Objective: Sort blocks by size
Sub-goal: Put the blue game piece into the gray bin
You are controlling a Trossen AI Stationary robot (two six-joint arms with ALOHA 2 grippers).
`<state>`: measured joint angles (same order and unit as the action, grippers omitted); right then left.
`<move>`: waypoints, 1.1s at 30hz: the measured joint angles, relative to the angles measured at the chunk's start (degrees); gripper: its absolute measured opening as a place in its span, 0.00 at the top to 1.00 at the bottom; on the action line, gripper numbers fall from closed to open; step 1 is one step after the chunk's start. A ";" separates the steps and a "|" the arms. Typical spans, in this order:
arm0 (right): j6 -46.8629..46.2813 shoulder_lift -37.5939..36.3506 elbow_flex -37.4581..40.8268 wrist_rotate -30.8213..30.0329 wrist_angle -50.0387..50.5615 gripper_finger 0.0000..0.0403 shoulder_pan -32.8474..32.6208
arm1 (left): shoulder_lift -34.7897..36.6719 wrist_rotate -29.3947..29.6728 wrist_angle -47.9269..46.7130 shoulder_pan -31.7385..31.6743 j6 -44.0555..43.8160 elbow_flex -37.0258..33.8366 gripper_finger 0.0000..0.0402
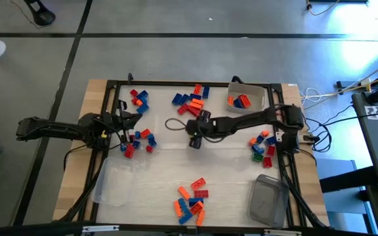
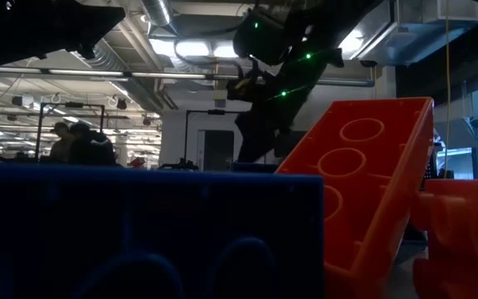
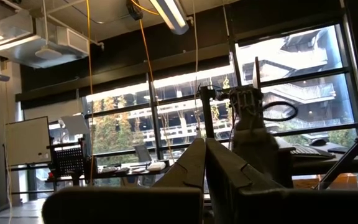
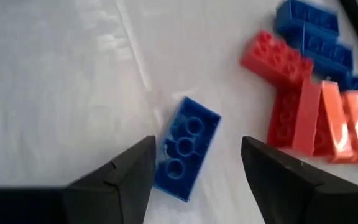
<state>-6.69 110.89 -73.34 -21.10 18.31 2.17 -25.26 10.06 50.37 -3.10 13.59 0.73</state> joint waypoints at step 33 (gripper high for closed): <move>-11.36 -1.26 -0.07 2.06 7.66 0.41 2.68 | -0.02 0.00 -0.01 0.01 0.08 -0.02 1.00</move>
<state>-18.05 109.63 -73.41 -19.04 25.97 4.84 -25.28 10.07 50.36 -3.09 13.67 0.71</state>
